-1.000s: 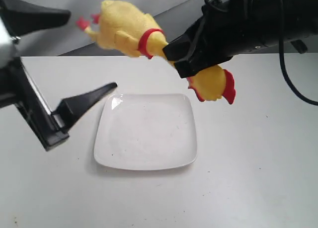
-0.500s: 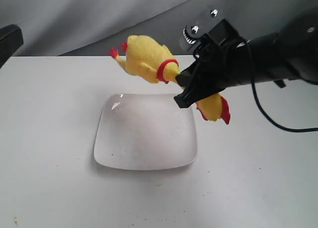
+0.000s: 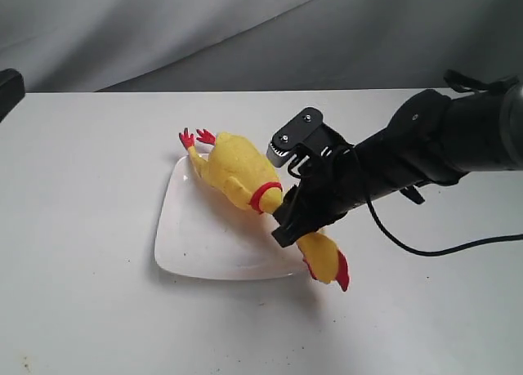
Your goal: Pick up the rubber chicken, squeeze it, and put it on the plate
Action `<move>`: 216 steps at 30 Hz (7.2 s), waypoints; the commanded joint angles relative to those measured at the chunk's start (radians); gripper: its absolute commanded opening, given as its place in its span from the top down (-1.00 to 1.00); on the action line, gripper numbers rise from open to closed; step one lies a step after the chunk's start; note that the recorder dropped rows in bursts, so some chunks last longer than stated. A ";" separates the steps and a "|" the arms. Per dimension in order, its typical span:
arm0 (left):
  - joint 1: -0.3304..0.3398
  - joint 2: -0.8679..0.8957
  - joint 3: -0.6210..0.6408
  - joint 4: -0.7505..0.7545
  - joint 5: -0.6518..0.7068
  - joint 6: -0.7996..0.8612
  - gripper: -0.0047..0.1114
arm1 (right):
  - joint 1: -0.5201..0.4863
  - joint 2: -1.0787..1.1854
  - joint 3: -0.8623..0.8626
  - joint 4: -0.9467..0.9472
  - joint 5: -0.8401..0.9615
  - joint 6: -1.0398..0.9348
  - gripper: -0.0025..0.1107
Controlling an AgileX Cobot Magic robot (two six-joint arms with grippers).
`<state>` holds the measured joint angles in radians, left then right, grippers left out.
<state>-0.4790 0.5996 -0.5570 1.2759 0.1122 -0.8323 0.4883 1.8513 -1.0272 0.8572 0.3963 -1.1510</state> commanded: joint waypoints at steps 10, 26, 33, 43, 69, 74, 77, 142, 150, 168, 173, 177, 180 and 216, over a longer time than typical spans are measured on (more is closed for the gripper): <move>-0.002 -0.007 0.004 -0.111 0.128 -0.003 0.45 | 0.001 -0.428 0.006 -0.179 -0.001 0.185 0.96; -0.002 -0.007 0.004 -0.167 0.121 -0.005 0.91 | 0.001 -0.931 0.006 -0.177 0.035 0.229 0.96; -0.002 -0.007 0.004 -0.167 0.121 -0.005 0.91 | 0.001 -1.017 0.006 -0.177 0.035 0.229 0.96; -0.002 -0.007 0.004 -0.167 0.121 -0.003 0.91 | 0.001 -1.033 0.006 -0.177 0.035 0.229 0.96; -0.002 -0.007 0.004 -0.167 0.121 -0.003 0.91 | -0.415 -1.489 0.208 -0.419 -0.138 0.683 0.96; -0.002 -0.007 0.004 -0.167 0.121 -0.003 0.91 | -0.499 -1.620 0.328 -0.402 -0.121 0.695 0.96; -0.002 -0.007 0.004 -0.167 0.121 -0.003 0.91 | -0.544 -1.687 0.380 -0.419 -0.146 0.778 0.96; -0.002 -0.007 0.004 -0.167 0.121 -0.003 0.91 | -0.570 -1.851 1.027 -0.816 -0.055 1.138 0.96; 0.164 -0.108 0.004 -0.167 0.119 -0.003 0.91 | -0.570 -1.851 1.027 -0.816 -0.055 1.136 0.96; 0.620 -0.600 0.006 -0.321 0.142 -0.006 0.91 | -0.570 -1.851 1.027 -0.816 -0.055 1.138 0.96; 0.620 -0.600 0.035 -0.490 0.176 -0.006 0.91 | -0.570 -1.851 1.027 -0.816 -0.055 1.136 0.96; 0.620 -0.600 0.126 -0.509 0.176 -0.006 0.91 | -0.570 -1.851 1.027 -0.816 -0.055 1.136 0.96; 0.620 -0.600 0.205 -0.587 0.176 -0.006 0.91 | -0.570 -1.851 1.027 -0.816 -0.055 1.136 0.96; 0.620 -0.600 0.522 -1.276 0.034 0.736 0.92 | -0.570 -1.851 1.027 -0.816 -0.055 1.136 0.96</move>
<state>0.1383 0.0038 -0.0609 0.0133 0.1653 -0.1082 -0.0728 0.0063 -0.0032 0.0484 0.3430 -0.0155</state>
